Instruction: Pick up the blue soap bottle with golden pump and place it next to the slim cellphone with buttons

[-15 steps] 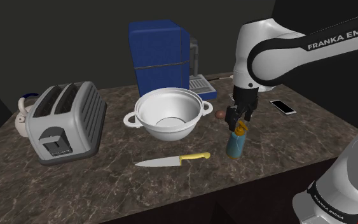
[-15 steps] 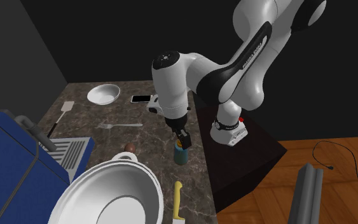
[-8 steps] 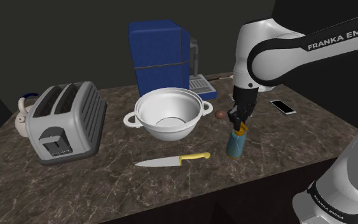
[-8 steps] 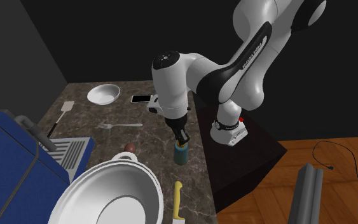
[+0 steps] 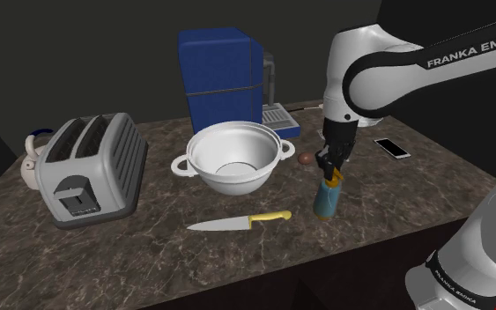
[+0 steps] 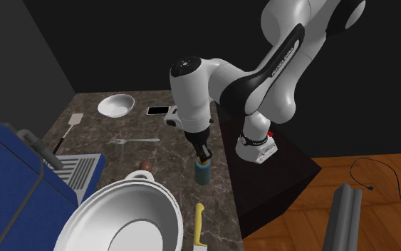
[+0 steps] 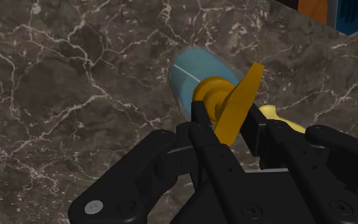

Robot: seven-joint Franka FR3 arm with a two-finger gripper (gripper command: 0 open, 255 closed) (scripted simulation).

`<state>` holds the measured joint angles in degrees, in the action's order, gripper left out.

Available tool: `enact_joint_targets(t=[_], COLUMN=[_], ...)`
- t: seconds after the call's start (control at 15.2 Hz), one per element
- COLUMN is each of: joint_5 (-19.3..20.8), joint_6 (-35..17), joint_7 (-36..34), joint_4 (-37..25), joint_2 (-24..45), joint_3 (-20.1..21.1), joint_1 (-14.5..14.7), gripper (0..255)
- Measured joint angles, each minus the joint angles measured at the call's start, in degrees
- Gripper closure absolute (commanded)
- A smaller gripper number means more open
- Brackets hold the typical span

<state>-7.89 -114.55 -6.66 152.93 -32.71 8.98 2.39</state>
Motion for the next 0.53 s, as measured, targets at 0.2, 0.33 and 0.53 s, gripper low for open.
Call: enact_joint_targets(t=[0.2, 0.33, 0.53], joint_5=[0.16, 0.24, 0.38], joint_6=[2.26, 3.99, 6.69], joint_7=[-0.08, -0.21, -0.34], joint_4=[-1.45, -2.62, -4.39], joint_2=[-0.81, -1.39, -2.34], joint_3=[-0.18, -0.27, -0.46], joint_1=[-0.04, -0.04, -0.05], gripper=[255, 255, 255])
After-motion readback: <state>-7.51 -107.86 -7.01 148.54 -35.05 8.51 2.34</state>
